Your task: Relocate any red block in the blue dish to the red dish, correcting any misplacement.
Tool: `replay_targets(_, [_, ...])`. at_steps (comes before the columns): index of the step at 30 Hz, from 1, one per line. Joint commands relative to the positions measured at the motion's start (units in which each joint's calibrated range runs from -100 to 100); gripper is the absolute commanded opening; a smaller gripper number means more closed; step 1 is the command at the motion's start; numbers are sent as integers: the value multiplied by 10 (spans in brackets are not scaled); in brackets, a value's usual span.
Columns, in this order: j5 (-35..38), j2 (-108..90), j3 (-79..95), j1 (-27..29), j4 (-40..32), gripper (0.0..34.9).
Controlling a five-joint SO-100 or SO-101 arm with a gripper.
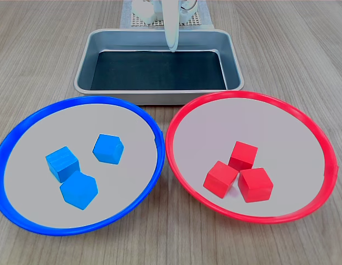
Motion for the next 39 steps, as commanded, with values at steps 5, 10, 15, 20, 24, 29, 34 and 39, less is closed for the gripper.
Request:
replay_targets(5, [-1, -3, -3, 1, 3, 4])
replay_targets(10, [-1, -3, -3, 1, 3, 4])
replay_targets(15, [-1, -3, -3, 1, 3, 4])
replay_targets(20, [-1, -3, -3, 1, 3, 4])
replay_targets(24, [-1, -3, -3, 1, 3, 4])
replay_targets(29, [-1, -3, -3, 1, 3, 4])
replay_targets(34, [-1, -3, -3, 1, 3, 4])
replay_targets(39, [-1, -3, -3, 1, 3, 4])
